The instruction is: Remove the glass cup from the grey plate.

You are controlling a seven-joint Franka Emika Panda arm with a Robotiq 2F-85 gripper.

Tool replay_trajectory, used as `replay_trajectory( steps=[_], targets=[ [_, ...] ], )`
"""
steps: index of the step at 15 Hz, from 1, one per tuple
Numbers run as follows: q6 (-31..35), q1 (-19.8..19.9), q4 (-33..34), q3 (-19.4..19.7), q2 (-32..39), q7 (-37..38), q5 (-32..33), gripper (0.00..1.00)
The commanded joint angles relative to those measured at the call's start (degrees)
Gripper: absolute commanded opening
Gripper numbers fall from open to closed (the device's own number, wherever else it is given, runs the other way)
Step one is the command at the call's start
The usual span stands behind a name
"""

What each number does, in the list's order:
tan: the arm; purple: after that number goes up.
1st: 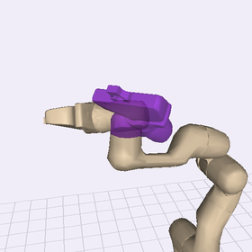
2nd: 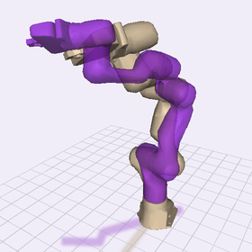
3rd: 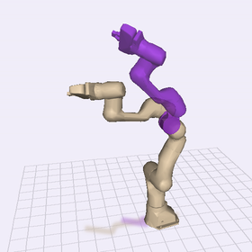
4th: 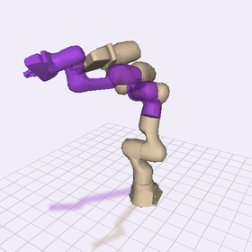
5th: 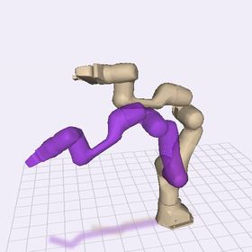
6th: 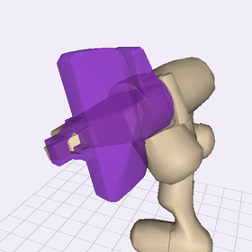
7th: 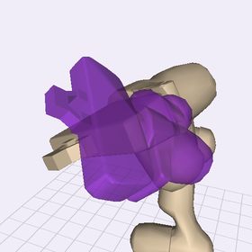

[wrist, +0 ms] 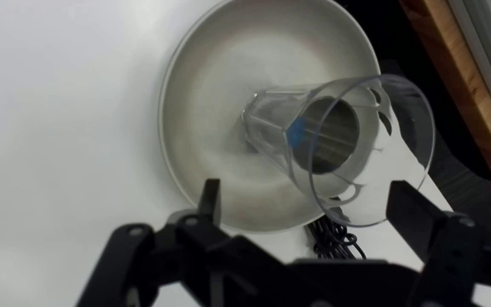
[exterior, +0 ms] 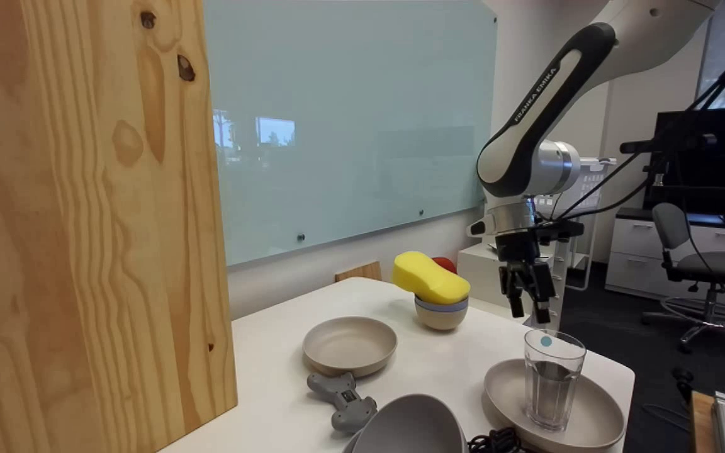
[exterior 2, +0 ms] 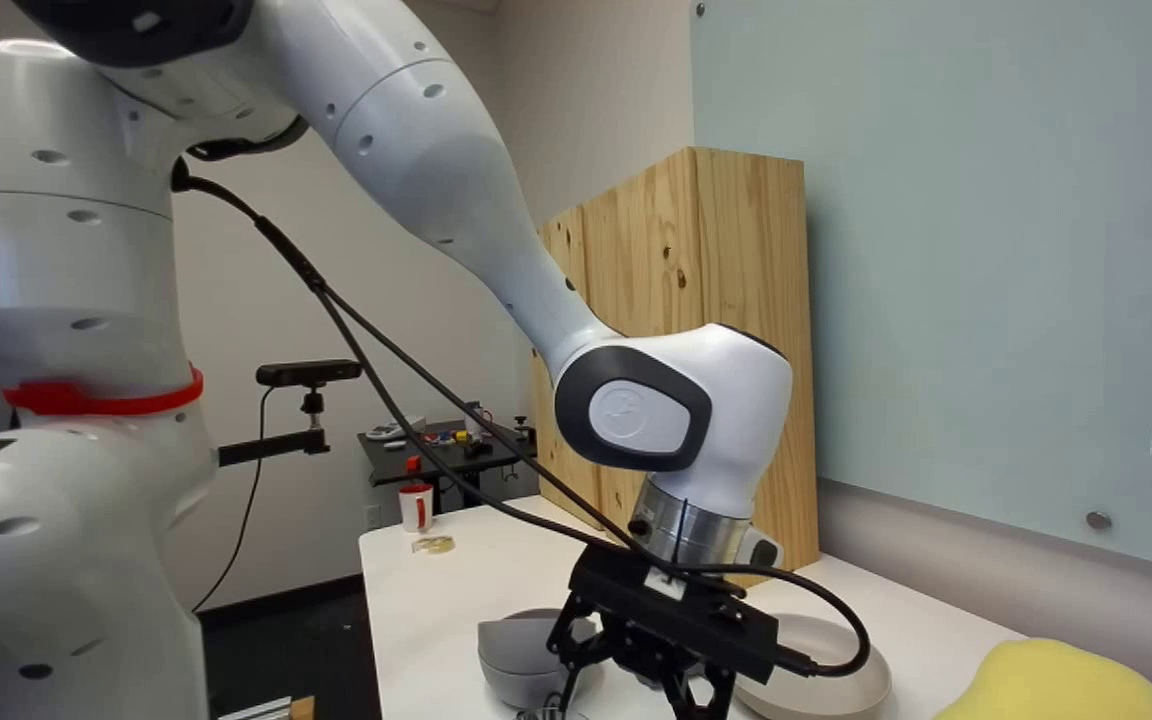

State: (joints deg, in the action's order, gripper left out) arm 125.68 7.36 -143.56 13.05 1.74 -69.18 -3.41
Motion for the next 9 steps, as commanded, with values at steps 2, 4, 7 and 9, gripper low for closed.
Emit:
replay_trajectory(
  steps=[2, 4, 7, 9],
  targets=[
    [0.4, 2.0, 1.4, -0.7, 3.3, 0.6, 6.8, 1.00],
    [2.0, 2.1, 1.1, -0.9, 3.2, 3.9, 9.8, 1.00],
    [1.9, 1.0, 1.1, -2.4, 2.2, 7.7, 10.5, 1.00],
    [1.7, 0.6, 1.4, -3.8, 2.4, 9.3, 9.7, 1.00]
  ],
)
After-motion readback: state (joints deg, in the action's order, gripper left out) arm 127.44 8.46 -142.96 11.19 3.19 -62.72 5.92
